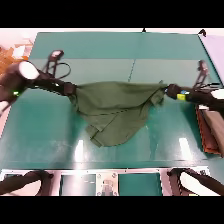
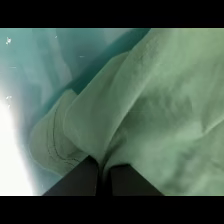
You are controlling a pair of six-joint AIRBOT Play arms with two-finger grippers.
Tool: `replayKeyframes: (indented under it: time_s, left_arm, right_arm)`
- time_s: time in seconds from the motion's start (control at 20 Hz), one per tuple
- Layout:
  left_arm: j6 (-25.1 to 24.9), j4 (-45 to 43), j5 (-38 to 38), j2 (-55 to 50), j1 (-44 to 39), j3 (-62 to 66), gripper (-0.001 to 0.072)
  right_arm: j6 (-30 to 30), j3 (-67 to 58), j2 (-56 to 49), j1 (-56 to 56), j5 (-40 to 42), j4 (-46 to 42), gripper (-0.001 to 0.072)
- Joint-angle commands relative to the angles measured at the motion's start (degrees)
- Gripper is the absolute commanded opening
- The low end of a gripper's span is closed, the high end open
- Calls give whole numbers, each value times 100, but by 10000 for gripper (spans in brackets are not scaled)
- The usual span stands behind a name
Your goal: Fold the shirts.
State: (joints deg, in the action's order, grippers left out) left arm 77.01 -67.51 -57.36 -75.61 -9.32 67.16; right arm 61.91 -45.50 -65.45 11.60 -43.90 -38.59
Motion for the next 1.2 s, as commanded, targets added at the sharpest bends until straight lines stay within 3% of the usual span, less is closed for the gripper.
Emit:
replayKeyframes:
  time_s: [0.0,0.05,0.1,0.15,0.2,0.25,0.35,0.4,0.5,0.7,0.9,1.0,1.15]
  left_arm:
    - [-48,-57,116,-833,4,317,60]
    - [-24,-245,-116,-839,4,538,364]
    - [208,-560,-422,-826,7,837,553]
    - [378,-903,-817,-820,28,1176,551]
    - [531,-1128,-1316,-815,101,1539,551]
    - [632,-1180,-1801,-813,214,1832,552]
    - [713,-1001,-2573,-763,468,1965,551]
    - [710,-909,-2844,-691,577,1821,551]
    - [706,-817,-2929,-461,658,1294,551]
    - [686,-459,-2398,-205,656,463,551]
    - [649,111,-1897,-195,656,339,551]
    - [649,188,-1808,-197,656,339,551]
    - [647,197,-1808,-197,656,339,552]
  right_arm:
    - [-46,-127,-1106,-107,286,44,24]
    - [-48,-199,-1137,-107,273,37,24]
    - [-46,-269,-1128,-76,236,20,25]
    - [-46,-363,-1128,-20,136,20,56]
    - [-46,-483,-1128,85,-63,17,176]
    - [-46,-614,-1128,247,-363,7,222]
    - [-42,-896,-1121,669,-1102,2,241]
    - [-2,-973,-1078,909,-1405,-2,329]
    - [280,-968,-892,1394,-1891,-20,349]
    - [833,-398,-57,1810,-2459,-278,349]
    - [1390,1445,824,772,-2223,-273,395]
    - [1705,2243,820,-140,-1561,-208,405]
    - [1808,2732,603,-1543,-555,557,428]
